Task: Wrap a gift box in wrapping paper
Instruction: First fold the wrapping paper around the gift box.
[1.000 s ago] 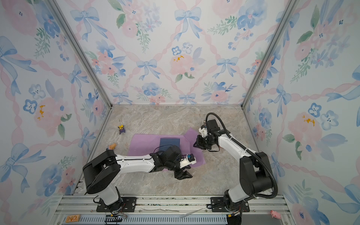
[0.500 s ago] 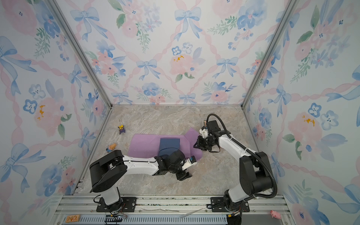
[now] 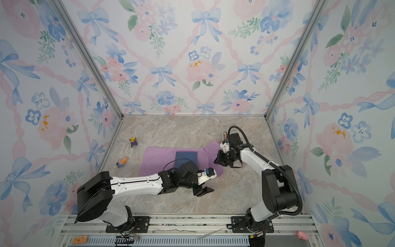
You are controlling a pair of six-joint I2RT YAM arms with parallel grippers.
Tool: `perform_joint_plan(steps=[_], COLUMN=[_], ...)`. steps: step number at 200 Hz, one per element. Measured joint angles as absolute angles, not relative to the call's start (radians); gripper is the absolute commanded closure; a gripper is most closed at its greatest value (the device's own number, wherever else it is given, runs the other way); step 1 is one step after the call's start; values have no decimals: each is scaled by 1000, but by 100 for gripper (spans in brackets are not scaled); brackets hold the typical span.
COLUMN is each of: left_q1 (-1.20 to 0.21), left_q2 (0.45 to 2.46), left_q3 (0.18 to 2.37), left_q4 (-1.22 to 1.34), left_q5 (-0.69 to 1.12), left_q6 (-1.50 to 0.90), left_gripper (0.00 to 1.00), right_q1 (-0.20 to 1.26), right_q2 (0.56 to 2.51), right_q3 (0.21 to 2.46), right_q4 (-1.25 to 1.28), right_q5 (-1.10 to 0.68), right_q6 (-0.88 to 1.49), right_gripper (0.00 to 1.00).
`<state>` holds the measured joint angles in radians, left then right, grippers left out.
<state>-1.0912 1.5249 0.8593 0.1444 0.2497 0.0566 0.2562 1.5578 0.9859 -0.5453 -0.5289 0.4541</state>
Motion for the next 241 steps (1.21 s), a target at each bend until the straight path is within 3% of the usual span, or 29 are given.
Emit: perform_joint_plan(steps=[94, 164, 241], left_q1=[-1047, -1000, -993], left_q2=[1656, 1475, 1703], left_q3=[878, 868, 957], left_q4=[93, 102, 2], left_q5=[216, 229, 224], left_q6=[121, 171, 251], left_gripper=[33, 31, 33], right_q1=[255, 244, 244], right_q2=[1558, 1558, 1557], right_q3=[969, 960, 958], right_q4=[-533, -526, -518], right_q5=[-540, -547, -562], right_q6=[451, 448, 449], right_gripper=[89, 90, 90])
